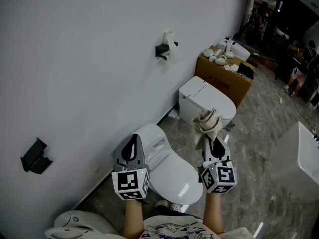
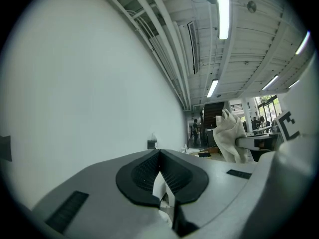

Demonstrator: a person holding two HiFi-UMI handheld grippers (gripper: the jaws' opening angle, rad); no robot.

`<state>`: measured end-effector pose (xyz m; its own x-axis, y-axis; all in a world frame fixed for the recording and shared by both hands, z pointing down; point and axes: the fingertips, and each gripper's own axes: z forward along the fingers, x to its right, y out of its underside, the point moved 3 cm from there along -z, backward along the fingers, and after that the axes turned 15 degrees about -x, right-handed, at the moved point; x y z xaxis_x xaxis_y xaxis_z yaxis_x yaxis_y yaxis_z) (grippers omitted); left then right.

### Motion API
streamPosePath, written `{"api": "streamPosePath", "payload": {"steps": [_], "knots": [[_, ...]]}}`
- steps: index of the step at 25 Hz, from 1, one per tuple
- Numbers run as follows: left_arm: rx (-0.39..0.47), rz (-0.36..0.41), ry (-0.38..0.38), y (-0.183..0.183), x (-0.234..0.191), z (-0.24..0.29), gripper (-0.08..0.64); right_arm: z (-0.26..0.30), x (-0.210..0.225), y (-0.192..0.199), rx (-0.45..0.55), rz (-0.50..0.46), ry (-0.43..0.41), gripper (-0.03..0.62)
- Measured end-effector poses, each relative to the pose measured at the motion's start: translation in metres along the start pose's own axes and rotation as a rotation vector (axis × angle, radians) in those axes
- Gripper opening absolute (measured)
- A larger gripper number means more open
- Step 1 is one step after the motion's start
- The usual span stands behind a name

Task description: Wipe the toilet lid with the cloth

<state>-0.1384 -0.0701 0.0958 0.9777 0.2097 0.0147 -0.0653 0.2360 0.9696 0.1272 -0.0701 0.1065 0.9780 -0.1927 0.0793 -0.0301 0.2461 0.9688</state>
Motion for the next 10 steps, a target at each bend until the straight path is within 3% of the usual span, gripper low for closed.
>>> {"api": "streamPosePath", "payload": {"steps": [10], "knots": [[0.003, 0.005, 0.015, 0.0008, 0.0011, 0.0005, 0.003, -0.0015, -0.0021, 0.0021, -0.005, -0.011, 0.005, 0.081]]}}
